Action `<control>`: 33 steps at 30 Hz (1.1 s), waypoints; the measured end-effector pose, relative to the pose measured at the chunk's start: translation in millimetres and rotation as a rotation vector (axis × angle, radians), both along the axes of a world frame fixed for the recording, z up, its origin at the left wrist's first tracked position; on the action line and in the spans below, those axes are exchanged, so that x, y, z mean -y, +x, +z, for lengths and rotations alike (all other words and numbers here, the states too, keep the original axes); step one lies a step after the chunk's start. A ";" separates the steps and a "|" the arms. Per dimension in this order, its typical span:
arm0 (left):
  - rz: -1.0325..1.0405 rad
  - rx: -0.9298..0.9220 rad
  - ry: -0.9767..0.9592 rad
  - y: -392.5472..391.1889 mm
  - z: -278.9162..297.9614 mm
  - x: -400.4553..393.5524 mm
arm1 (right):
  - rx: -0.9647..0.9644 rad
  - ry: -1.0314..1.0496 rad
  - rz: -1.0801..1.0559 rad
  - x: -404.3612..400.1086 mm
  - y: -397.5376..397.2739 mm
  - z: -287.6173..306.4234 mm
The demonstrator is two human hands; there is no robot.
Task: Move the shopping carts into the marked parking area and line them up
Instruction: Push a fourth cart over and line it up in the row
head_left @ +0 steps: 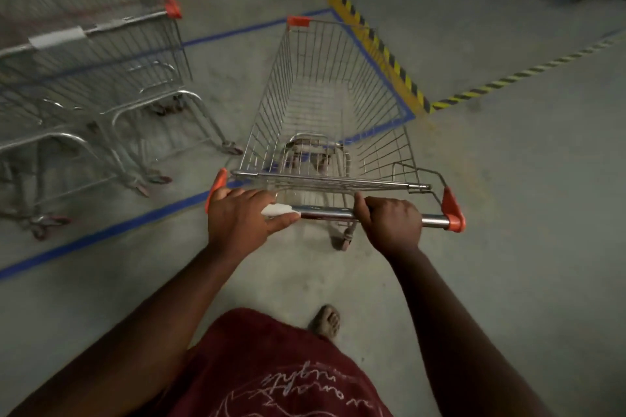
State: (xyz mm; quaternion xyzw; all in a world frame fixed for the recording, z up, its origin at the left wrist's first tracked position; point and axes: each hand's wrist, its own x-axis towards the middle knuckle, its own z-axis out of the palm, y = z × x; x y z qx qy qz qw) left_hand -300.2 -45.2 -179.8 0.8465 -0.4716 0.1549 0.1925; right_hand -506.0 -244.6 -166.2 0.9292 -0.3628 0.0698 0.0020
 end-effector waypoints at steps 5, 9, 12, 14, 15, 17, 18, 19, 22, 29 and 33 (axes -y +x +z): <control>0.091 0.005 0.051 21.9 -4.1 80.9 | 0.041 -0.031 0.092 97.4 34.1 -1.3; 0.123 0.020 0.012 50.1 -7.3 139.2 | 0.131 -0.080 0.134 163.0 70.5 -10.3; 0.154 0.047 -0.026 76.5 -11.1 184.3 | 0.151 -0.095 0.155 213.2 103.0 -12.7; 0.169 0.043 -0.026 95.1 -11.6 215.6 | 0.182 -0.121 0.173 246.8 126.8 -12.0; 0.175 0.038 -0.021 105.3 -10.6 231.9 | 0.181 -0.121 0.179 264.2 139.2 -12.2; 0.185 0.027 -0.006 125.8 -7.9 261.5 | 0.165 -0.111 0.185 298.2 164.5 -13.8; 0.194 0.030 -0.005 137.1 -7.1 274.1 | 0.159 -0.115 0.185 312.6 177.1 -14.9; 0.202 0.031 -0.005 149.3 -6.4 286.2 | 0.160 -0.127 0.182 324.7 189.7 -15.3; 0.207 -0.005 0.009 184.5 -2.2 316.2 | 0.188 -0.178 0.205 354.7 225.2 -15.8; 0.251 0.018 -0.010 243.0 -5.9 372.5 | 0.244 -0.214 0.277 421.1 291.8 -28.7; 0.311 0.032 -0.002 266.8 -3.3 406.3 | 0.335 -0.268 0.351 464.9 334.2 -31.9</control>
